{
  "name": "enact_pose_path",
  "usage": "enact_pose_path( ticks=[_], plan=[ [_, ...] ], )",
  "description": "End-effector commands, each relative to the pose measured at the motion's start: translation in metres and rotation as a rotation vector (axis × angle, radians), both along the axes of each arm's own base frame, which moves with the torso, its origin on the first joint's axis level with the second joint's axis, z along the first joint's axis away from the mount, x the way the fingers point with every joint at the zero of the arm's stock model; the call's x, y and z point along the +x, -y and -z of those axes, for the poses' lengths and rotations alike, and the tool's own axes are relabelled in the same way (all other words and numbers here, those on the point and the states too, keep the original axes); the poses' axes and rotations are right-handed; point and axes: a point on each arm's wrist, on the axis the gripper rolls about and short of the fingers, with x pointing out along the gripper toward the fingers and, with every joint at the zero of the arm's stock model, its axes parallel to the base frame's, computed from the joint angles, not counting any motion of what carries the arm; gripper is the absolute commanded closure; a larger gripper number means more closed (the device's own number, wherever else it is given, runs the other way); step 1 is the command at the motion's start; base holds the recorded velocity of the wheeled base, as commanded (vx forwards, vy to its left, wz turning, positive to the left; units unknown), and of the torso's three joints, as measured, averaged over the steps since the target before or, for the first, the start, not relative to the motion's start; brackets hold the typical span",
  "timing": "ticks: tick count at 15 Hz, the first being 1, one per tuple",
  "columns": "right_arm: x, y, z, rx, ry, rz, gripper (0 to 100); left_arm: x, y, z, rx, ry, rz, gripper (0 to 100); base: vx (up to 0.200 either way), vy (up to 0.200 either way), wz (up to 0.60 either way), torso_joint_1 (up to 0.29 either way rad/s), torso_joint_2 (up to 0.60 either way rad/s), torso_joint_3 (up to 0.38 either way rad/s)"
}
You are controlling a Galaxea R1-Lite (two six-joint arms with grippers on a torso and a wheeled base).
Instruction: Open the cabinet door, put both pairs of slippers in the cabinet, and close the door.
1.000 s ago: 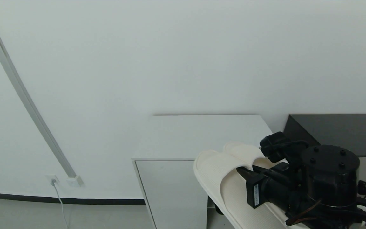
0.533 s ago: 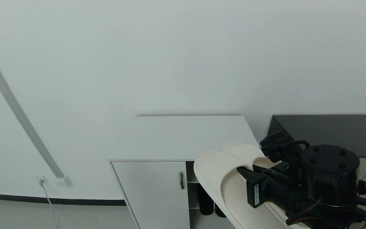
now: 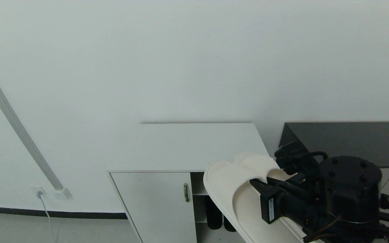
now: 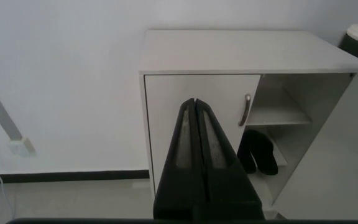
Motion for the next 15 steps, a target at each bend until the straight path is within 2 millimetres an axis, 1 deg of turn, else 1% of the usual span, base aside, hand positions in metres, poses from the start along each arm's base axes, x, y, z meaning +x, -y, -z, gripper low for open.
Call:
enact_pose_path(
  ticks=[1,5,11,15],
  plan=[
    [0.0004,0.0002,0.0002,-0.002,0.0,0.003,100,0.0001,0.0,-0.0001,-0.001,0.0,0.0,100,0.0,0.0,0.0,0.0,0.0,0.0],
    [-0.0012,0.0003,0.0013,-0.005,-0.003,-0.002,100,-0.0001,0.0,-0.0005,-0.001,0.001,0.0,100,0.0,0.0,0.0,0.0,0.0,0.0],
    [-0.0028,0.0016,0.0047,-0.019,-0.01,-0.006,100,-0.0001,0.0,-0.0005,-0.004,0.001,0.0,100,-0.2,0.0,0.0,0.0,0.0,0.002],
    [-0.0021,0.0008,0.0044,-0.01,0.0,-0.005,100,-0.0001,0.0,-0.0005,-0.004,0.001,0.0,100,0.0,0.0,0.0,0.0,0.0,0.0]
  ],
)
